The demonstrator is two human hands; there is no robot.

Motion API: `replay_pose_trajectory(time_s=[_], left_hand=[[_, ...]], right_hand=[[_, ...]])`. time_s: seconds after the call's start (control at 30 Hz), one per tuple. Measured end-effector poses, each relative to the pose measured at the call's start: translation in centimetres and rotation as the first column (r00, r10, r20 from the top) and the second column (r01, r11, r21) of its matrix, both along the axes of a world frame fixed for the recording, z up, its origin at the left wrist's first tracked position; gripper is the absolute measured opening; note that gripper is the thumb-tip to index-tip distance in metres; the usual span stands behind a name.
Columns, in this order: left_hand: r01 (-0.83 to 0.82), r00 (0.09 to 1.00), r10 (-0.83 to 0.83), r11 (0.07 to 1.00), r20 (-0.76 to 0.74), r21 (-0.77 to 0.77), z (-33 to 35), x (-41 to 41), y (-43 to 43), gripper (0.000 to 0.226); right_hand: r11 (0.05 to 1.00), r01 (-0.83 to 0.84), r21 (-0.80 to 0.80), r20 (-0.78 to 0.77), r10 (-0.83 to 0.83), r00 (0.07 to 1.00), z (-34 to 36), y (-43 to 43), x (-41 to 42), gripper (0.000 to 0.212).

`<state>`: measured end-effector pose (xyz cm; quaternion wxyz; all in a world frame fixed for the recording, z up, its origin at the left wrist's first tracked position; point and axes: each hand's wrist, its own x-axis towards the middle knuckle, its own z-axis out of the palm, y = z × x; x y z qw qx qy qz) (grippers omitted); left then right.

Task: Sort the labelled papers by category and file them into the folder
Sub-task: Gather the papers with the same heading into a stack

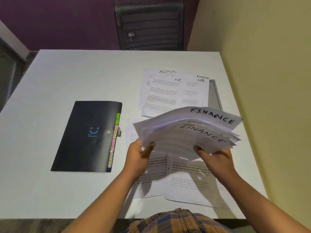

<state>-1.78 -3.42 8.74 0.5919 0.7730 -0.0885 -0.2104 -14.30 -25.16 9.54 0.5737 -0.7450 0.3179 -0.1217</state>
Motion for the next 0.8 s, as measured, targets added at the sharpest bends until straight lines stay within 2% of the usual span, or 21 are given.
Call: replay_pose_trajectory(time_s=[0.03, 0.17, 0.3, 0.43, 0.5, 0.6, 0.67, 0.73, 0.8], left_hand=[[0.001, 1.000, -0.001, 1.000, -0.017, 0.010, -0.2, 0.0, 0.1, 0.012], [0.024, 0.999, -0.023, 1.000, -0.045, 0.020, -0.2, 0.0, -0.1, 0.032], [0.021, 0.999, -0.020, 1.000, -0.031, 0.004, 0.2, 0.0, -0.2, 0.028], [0.029, 0.995, -0.023, 0.997, 0.093, -0.071, 1.2, -0.2, -0.1, 0.026], [0.035, 0.992, -0.026, 0.997, 0.123, -0.071, 1.2, -0.2, 0.2, 0.028], [-0.012, 0.999, 0.015, 0.996, 0.034, -0.088, 0.8, -0.1, 0.3, 0.042], [-0.042, 0.999, 0.041, 0.995, -0.015, -0.086, 0.3, 0.0, 0.1, 0.039], [-0.033, 0.999, 0.031, 0.996, -0.026, -0.083, 0.0, 0.1, -0.1, 0.029], [0.007, 0.999, -0.001, 0.993, 0.044, -0.117, 0.4, 0.1, 0.0, 0.040]], right_hand=[[1.000, -0.009, 0.004, 0.003, 0.009, 1.000, -0.1, 0.0, 0.1, 0.027], [0.997, -0.014, 0.076, 0.020, 0.012, 1.000, -0.3, -0.2, 0.4, 0.029], [0.996, -0.008, 0.094, 0.035, 0.005, 0.999, -0.3, 0.0, 0.7, 0.030], [0.992, 0.031, 0.120, 0.084, -0.042, 0.996, 0.5, 0.4, 0.7, 0.031], [0.991, 0.026, 0.130, 0.132, -0.044, 0.990, 1.1, 0.6, 0.7, 0.042], [0.994, -0.065, 0.084, 0.159, 0.052, 0.986, 1.9, 1.1, 0.8, 0.052], [0.993, -0.102, 0.066, 0.124, 0.093, 0.988, 1.9, 1.4, 1.1, 0.047], [0.992, -0.091, 0.092, 0.091, 0.083, 0.992, 1.7, 1.5, 1.4, 0.033], [0.995, -0.024, 0.098, 0.045, 0.019, 0.999, 1.5, 1.4, 1.5, 0.034]])
